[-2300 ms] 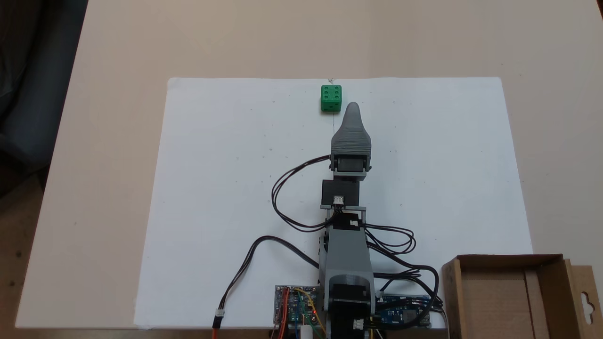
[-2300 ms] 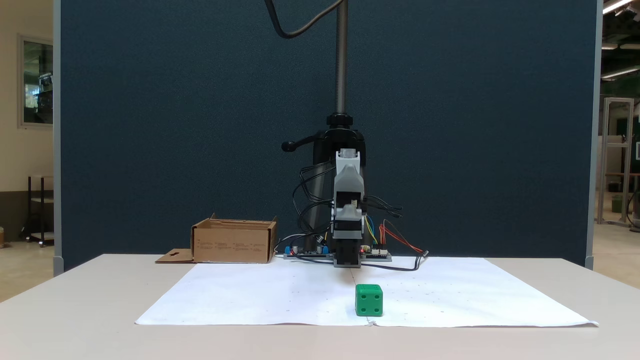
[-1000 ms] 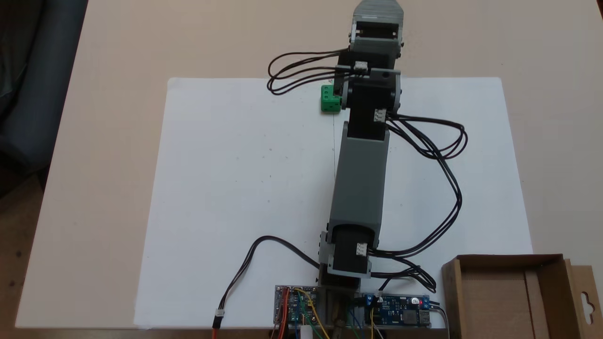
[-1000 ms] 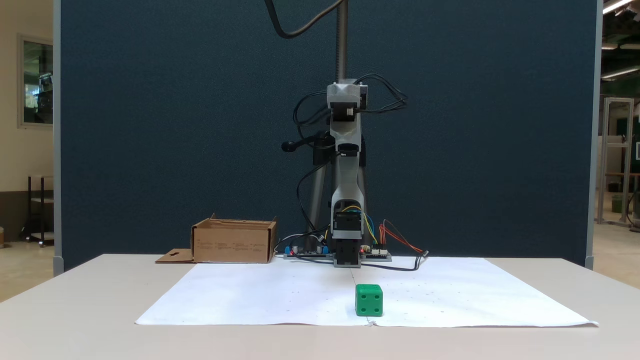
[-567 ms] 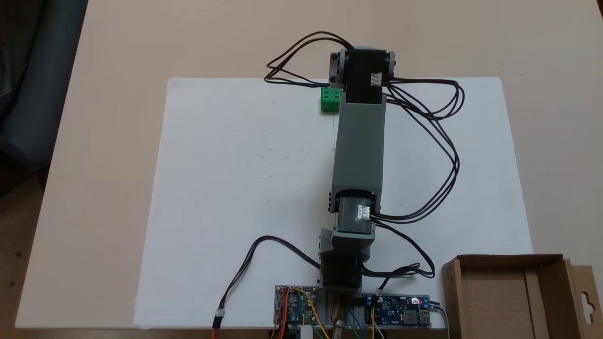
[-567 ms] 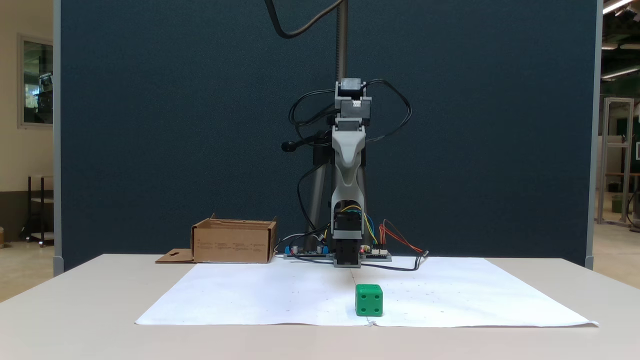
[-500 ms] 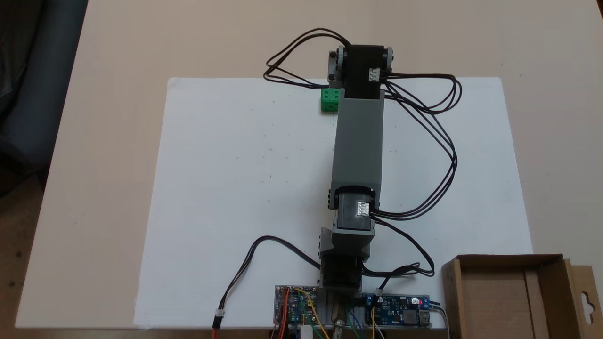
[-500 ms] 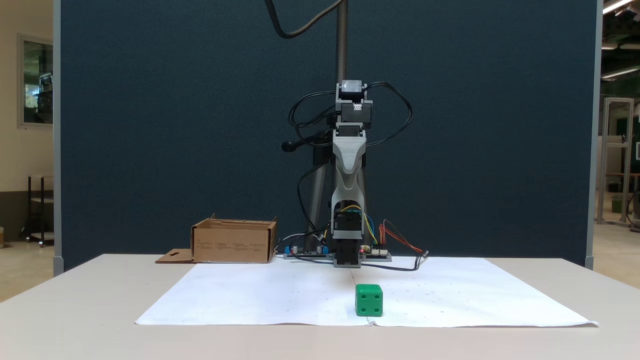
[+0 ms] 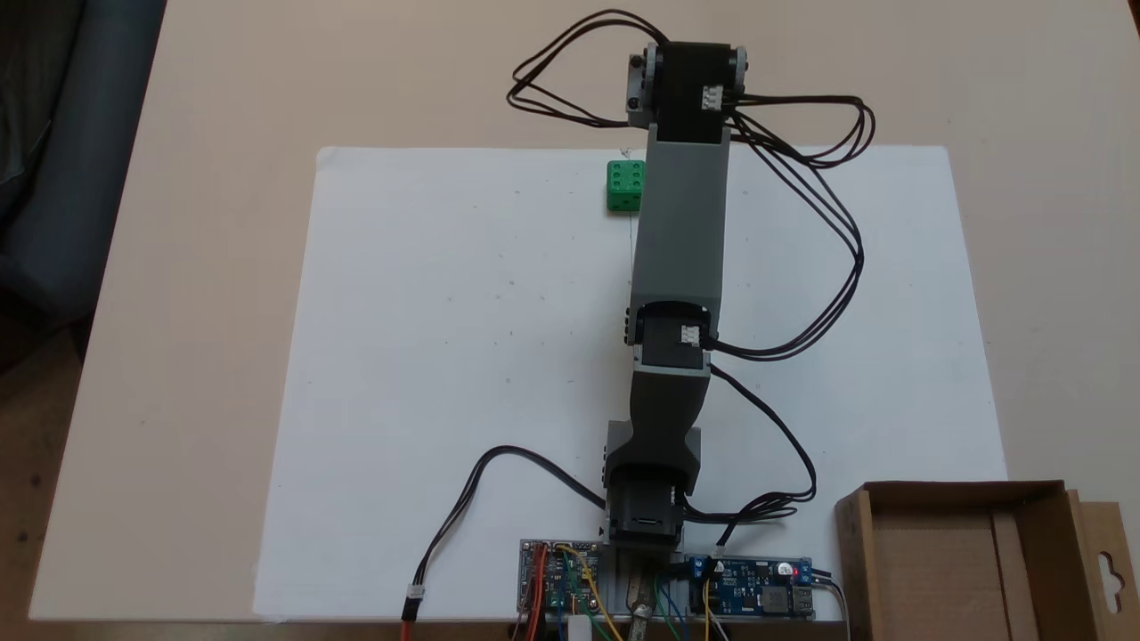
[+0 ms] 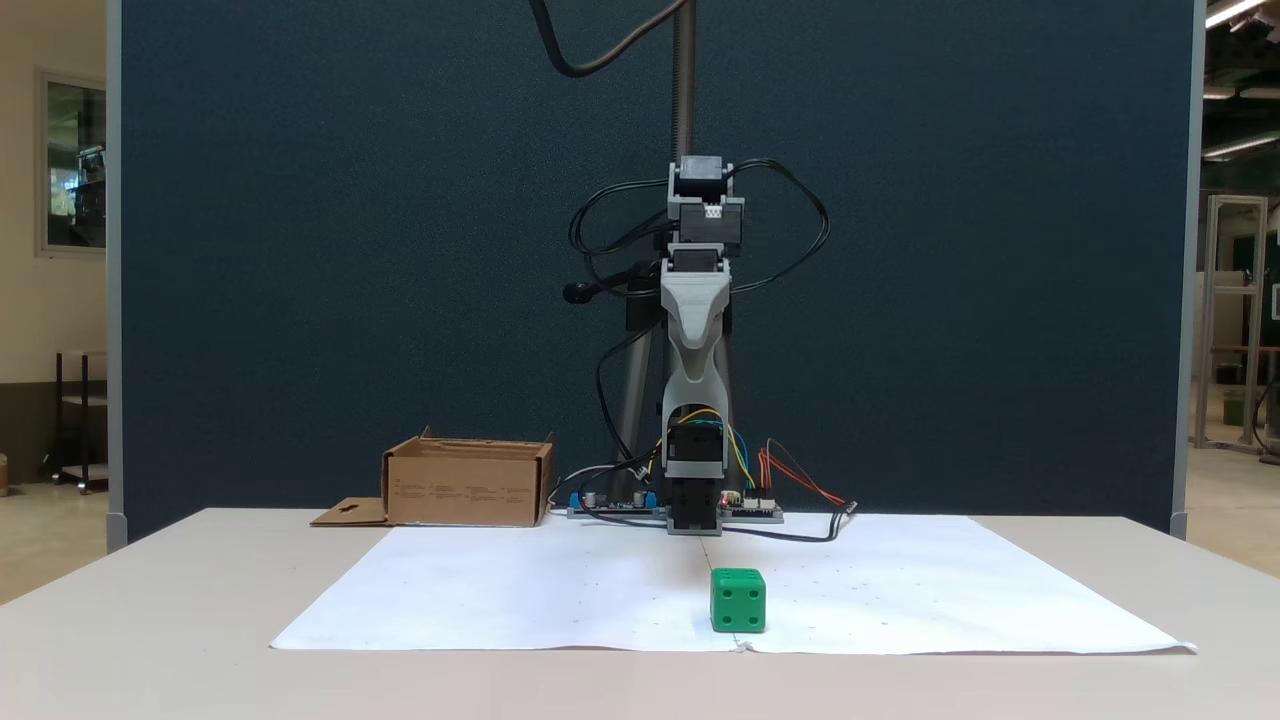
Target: Grasp a green dice and put it in the bin.
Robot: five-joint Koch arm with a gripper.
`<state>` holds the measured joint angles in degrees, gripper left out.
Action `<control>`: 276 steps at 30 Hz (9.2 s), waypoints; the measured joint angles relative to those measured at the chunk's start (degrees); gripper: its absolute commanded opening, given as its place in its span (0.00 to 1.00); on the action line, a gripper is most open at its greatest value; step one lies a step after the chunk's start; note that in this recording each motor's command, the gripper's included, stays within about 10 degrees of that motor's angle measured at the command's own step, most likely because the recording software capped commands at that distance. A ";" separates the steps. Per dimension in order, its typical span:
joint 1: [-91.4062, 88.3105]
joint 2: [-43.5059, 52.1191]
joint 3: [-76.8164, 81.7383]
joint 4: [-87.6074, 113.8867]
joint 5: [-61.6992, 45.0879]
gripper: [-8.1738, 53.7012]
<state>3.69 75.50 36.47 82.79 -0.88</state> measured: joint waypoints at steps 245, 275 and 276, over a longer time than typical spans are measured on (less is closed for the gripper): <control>3.08 -10.99 8.00 -8.09 13.27 0.33; 72.77 -0.09 8.00 -5.98 -2.20 0.33; 74.44 -0.18 8.00 -5.98 -3.08 0.33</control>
<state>78.13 75.32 44.47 76.82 -3.96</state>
